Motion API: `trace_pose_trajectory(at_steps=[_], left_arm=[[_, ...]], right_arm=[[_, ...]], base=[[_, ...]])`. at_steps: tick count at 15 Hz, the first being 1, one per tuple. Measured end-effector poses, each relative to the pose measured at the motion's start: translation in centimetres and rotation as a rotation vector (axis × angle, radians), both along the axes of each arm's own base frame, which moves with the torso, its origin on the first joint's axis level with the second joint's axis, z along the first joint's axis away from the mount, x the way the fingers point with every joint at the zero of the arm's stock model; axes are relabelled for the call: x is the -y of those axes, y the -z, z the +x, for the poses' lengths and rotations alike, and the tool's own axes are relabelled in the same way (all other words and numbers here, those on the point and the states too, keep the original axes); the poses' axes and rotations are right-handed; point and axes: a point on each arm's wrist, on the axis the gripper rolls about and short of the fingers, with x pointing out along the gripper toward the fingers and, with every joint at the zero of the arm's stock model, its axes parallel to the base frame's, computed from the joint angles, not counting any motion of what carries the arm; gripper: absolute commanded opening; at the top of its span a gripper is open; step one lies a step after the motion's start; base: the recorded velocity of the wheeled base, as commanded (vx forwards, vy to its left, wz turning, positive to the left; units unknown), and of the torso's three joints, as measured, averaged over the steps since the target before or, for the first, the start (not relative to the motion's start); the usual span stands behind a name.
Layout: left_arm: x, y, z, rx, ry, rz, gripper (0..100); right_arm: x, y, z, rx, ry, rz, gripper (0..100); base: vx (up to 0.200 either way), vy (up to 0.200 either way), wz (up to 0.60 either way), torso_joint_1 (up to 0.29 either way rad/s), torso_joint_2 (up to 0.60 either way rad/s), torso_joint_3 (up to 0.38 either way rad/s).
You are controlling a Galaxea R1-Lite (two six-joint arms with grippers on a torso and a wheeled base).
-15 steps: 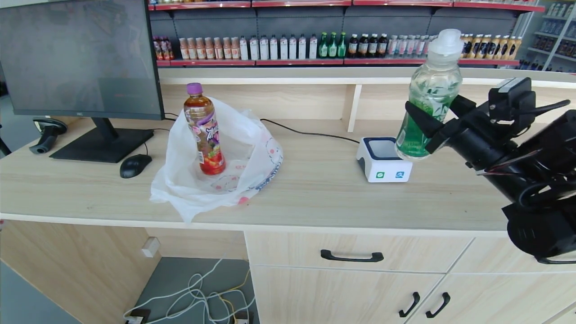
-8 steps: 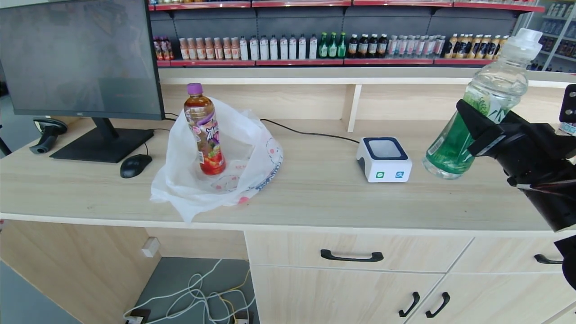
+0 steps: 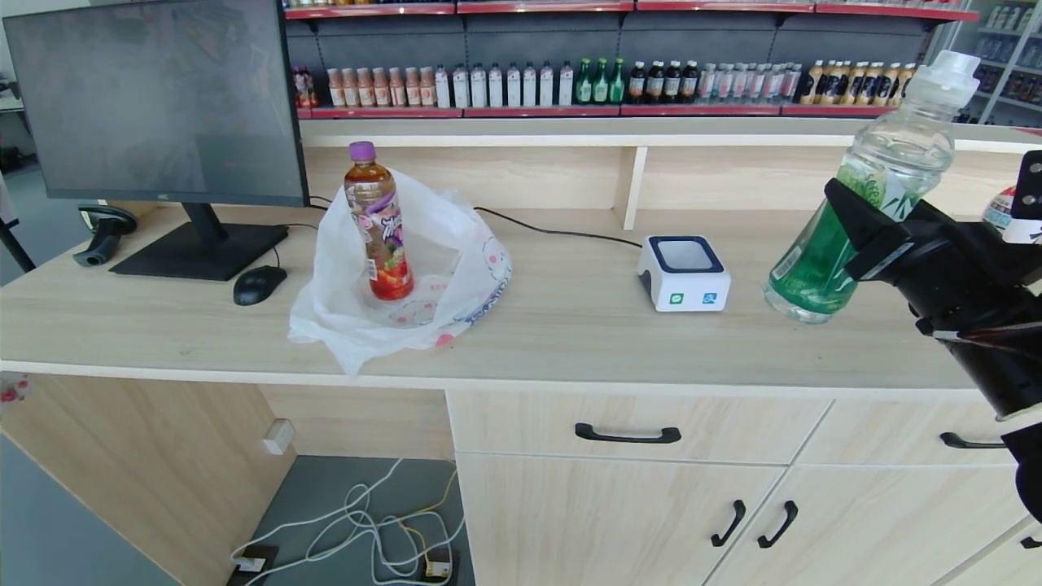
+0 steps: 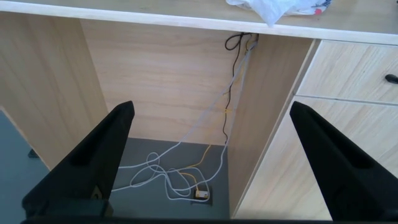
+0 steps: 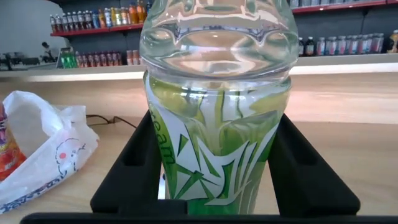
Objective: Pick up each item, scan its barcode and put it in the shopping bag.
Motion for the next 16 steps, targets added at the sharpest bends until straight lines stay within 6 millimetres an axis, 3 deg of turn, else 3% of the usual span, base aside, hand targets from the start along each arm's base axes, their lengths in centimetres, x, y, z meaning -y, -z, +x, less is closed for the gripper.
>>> trace_pose_trajectory(at_steps=[16], left_arm=[[0.0,0.0,0.0,0.002,0.0,-0.001,100]], right_arm=[[-1.0,0.3,1.8,0.001,-0.027,0.0,0]], base=[[0.0,0.2,0.0,0.003,0.0,0.002]])
